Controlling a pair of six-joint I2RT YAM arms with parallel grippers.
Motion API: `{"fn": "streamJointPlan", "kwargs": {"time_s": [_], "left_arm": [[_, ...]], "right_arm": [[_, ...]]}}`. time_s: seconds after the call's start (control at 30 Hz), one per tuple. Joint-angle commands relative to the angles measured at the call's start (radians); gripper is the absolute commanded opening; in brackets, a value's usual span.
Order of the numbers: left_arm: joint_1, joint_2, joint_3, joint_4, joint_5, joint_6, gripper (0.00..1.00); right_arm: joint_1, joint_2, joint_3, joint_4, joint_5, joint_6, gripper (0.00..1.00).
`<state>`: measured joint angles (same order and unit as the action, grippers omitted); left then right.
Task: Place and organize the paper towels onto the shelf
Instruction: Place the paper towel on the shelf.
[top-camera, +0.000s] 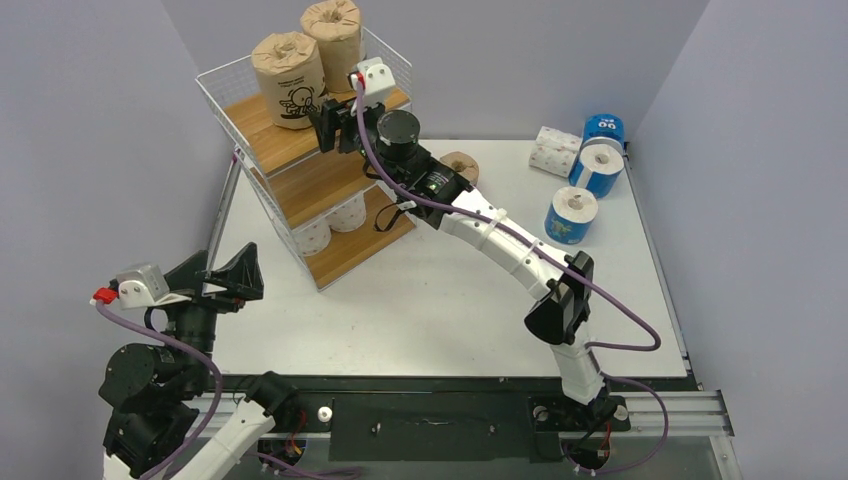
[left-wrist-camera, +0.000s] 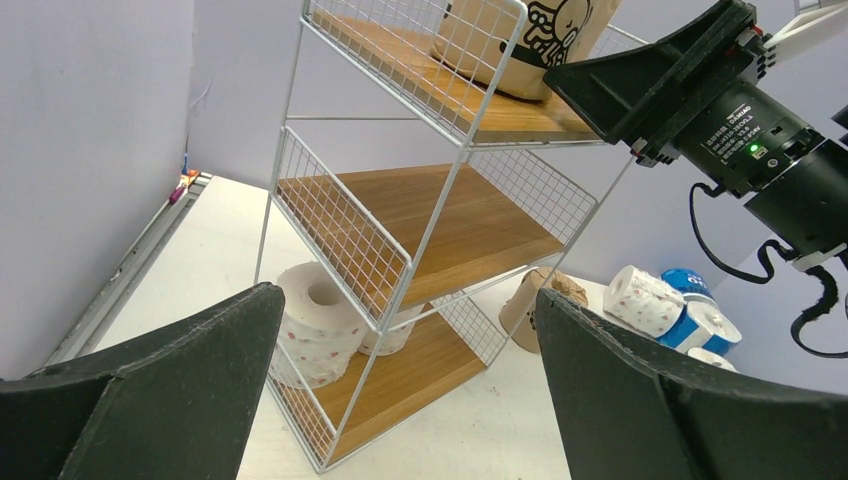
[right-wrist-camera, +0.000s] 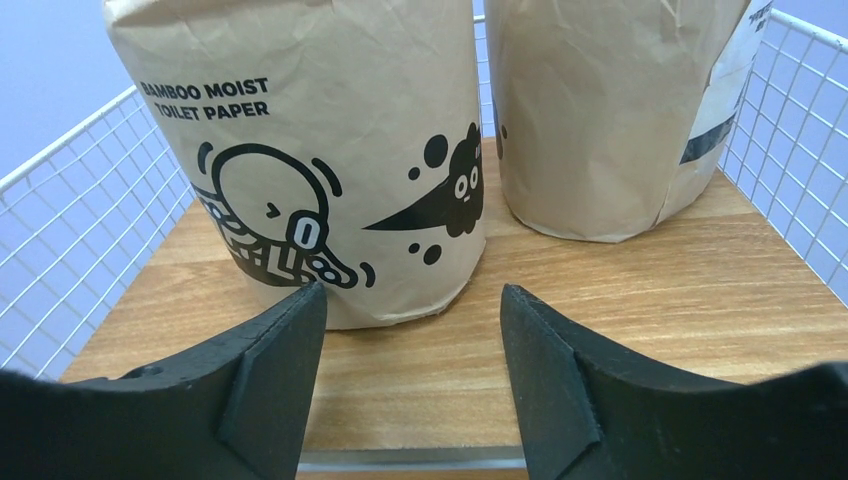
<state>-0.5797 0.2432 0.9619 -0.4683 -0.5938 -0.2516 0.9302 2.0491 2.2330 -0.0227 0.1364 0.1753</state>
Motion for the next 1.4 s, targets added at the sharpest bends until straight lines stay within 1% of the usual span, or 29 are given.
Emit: {"fn": "streamJointPlan", "kwargs": {"time_s": [0.0, 0.2, 0.3, 0.47, 0.63, 0.7, 0.77, 0.8, 0.83, 0.9, 0.93, 0.97, 1.1, 1.37], "left_arm": [[0.003, -0.005, 0.001, -0.001, 0.015, -0.006, 0.96], [0.003, -0.001, -0.009, 0.007, 0.016, -0.008, 0.96], [0.003, 0.000, -0.008, 0.008, 0.013, -0.005, 0.96], [0.004, 0.004, 0.003, 0.005, 0.017, -0.007, 0.96], [0.003, -0.005, 0.002, 0.002, 0.019, -0.013, 0.96], [0.003, -0.007, -0.002, 0.003, 0.021, -0.017, 0.96], [0.003, -0.006, -0.007, 0.005, 0.025, -0.021, 0.96], [0.003, -0.006, -0.010, 0.007, 0.026, -0.023, 0.96], [0.003, -0.005, -0.010, 0.007, 0.029, -0.024, 0.96], [0.003, -0.004, -0.011, 0.007, 0.031, -0.026, 0.96], [0.003, -0.003, -0.011, 0.007, 0.032, -0.026, 0.96], [0.003, -0.004, -0.012, 0.008, 0.032, -0.026, 0.96], [0.003, -0.004, -0.014, 0.007, 0.031, -0.026, 0.96], [0.003, -0.003, -0.021, 0.007, 0.032, -0.029, 0.96]], "right_arm": [[-0.002, 0.029, 0.034, 0.074, 0.020, 0.023, 0.58], [-0.003, 0.055, 0.052, 0.091, 0.022, 0.031, 0.56], [-0.002, 0.039, 0.032, 0.091, 0.019, 0.031, 0.56], [-0.002, -0.072, -0.065, 0.124, -0.007, 0.051, 0.58], [-0.003, -0.197, -0.136, 0.104, -0.035, 0.106, 0.60], [-0.004, -0.222, -0.135, 0.079, -0.053, 0.145, 0.57], [-0.005, -0.229, -0.118, 0.050, -0.082, 0.178, 0.48], [-0.005, -0.230, -0.111, 0.041, -0.107, 0.201, 0.41], [-0.005, -0.228, -0.098, 0.030, -0.118, 0.212, 0.38], [-0.007, -0.219, -0.082, 0.013, -0.153, 0.243, 0.25], [-0.008, -0.214, -0.068, 0.005, -0.173, 0.265, 0.21], [-0.011, -0.203, -0.062, -0.007, -0.183, 0.276, 0.14], [-0.024, -0.153, -0.022, -0.016, -0.237, 0.337, 0.00], [-0.037, -0.035, 0.076, -0.016, -0.270, 0.396, 0.00]]}}
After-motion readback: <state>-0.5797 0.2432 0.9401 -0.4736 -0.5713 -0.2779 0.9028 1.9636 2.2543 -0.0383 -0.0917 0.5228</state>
